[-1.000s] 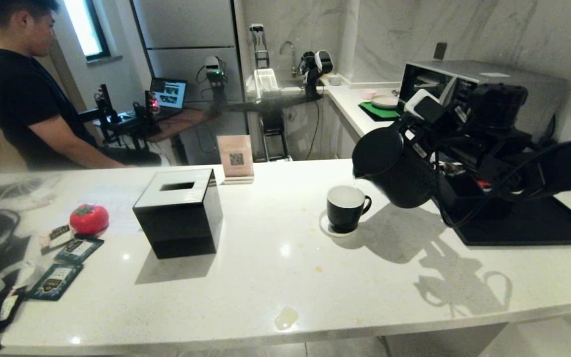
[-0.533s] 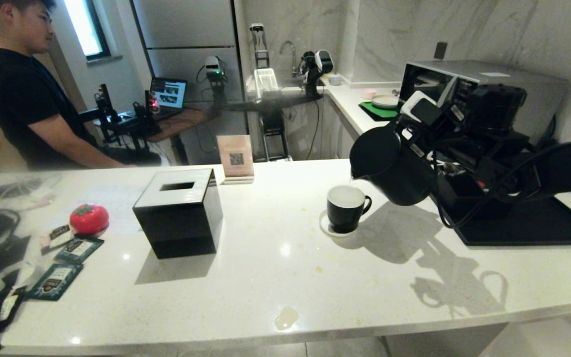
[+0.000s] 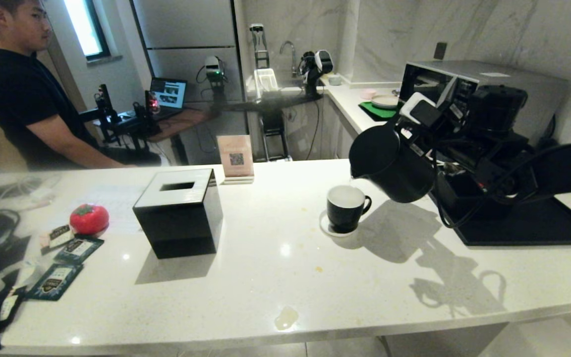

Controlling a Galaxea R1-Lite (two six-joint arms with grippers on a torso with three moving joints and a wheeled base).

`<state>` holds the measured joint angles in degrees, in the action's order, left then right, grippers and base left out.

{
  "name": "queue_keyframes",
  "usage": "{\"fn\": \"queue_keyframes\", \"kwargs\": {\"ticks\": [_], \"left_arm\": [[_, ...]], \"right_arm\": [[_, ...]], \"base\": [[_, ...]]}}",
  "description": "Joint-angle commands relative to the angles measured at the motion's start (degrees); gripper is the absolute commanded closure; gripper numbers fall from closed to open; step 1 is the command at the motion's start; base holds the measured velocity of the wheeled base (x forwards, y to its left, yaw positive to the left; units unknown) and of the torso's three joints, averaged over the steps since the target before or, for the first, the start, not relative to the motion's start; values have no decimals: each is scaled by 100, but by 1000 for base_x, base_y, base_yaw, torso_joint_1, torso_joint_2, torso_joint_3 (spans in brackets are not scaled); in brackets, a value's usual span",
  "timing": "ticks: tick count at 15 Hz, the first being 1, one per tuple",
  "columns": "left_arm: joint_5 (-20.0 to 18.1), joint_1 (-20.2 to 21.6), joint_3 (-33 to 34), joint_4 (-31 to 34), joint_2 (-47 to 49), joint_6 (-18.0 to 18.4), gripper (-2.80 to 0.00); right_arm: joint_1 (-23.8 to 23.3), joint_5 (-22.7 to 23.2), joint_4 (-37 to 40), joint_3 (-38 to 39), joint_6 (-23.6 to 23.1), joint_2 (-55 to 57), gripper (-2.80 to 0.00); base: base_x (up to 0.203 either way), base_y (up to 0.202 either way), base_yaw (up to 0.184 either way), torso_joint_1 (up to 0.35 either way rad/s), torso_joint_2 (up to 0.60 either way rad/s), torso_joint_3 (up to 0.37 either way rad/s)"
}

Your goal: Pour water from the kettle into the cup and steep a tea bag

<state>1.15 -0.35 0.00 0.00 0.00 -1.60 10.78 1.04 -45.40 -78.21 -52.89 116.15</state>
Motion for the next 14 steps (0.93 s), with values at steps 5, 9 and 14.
{"fn": "queue_keyframes", "kwargs": {"ticks": [5, 9, 14], "left_arm": [[0, 0, 0, 0, 9, 0, 0], [8, 0, 0, 0, 9, -7, 0], [2, 0, 0, 0, 9, -7, 0]], "right_arm": [[3, 2, -39, 28, -37, 48, 0], [3, 2, -171, 131, -37, 48, 0], [3, 2, -171, 157, -116, 48, 0]], "base": [[0, 0, 0, 0, 0, 0], [0, 0, 0, 0, 0, 0], [0, 0, 0, 0, 0, 0]]}}
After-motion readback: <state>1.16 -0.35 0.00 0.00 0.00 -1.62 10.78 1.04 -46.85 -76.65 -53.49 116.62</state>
